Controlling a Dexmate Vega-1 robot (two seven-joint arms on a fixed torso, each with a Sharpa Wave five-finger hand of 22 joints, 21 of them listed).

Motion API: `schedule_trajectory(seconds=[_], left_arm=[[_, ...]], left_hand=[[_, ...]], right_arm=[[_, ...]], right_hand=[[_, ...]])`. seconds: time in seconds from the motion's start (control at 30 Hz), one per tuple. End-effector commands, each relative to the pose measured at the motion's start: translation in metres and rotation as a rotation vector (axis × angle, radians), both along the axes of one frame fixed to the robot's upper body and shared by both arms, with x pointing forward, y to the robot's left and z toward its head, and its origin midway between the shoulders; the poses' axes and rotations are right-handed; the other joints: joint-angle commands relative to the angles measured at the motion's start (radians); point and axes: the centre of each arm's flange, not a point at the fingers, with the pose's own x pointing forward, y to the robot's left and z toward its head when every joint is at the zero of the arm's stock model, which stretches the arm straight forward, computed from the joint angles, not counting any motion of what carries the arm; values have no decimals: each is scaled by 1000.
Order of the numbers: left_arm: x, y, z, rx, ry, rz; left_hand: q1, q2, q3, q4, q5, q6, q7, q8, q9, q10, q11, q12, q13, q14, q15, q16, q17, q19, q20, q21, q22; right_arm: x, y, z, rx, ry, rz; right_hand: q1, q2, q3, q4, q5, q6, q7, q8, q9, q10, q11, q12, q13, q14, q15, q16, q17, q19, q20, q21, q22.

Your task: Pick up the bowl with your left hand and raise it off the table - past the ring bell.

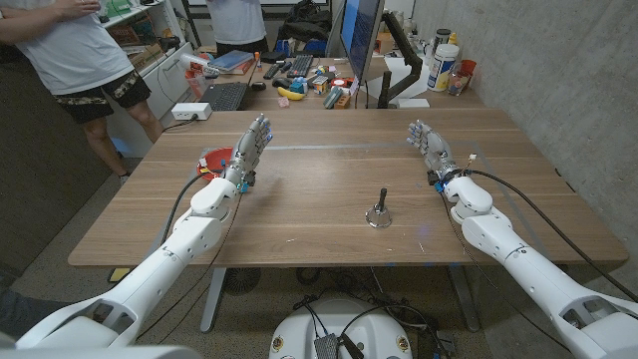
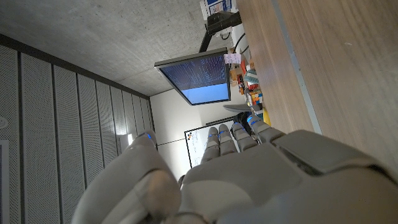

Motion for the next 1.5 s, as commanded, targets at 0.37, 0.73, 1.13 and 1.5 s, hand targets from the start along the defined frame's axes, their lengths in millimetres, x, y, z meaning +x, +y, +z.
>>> schedule_trajectory(seconds=[0.37,0.73,1.13,1.5], left_arm=[[-12,12,2,13,-18,11],[-18,16,4,26,-32,29],[-31,21,7,34,-64,46],[-41,26,11,57,-89,74]], left_hand=[[17,0,0,-6,6,15,0,7,2,17,-2,10,2,6,3,7,5,2,-51,0,4],[21,1,-1,-9,6,21,0,8,3,18,0,10,2,10,3,8,5,2,-49,0,4],[27,2,-2,-13,6,23,1,8,3,20,0,9,2,12,4,7,5,2,-48,-1,4],[32,3,-2,-16,6,23,1,7,3,21,0,9,2,15,3,7,5,1,-47,-2,4]], right_arm=[[8,8,-1,4,4,17],[11,12,3,2,-4,26],[11,10,5,2,-10,24],[10,10,6,4,-18,26]], right_hand=[[1,8,6,-3,4,9,-3,1,3,11,-3,-2,5,10,-1,-1,5,7,-12,-9,5],[2,9,7,-5,4,12,-6,1,4,17,-7,-1,5,15,-4,0,4,12,-12,-12,5],[2,9,8,-6,4,13,-7,1,4,20,-5,-1,5,17,-5,0,4,15,-12,-17,5],[1,9,9,-7,4,13,-8,0,4,21,-6,-2,6,19,-5,-1,5,17,-12,-22,6]])
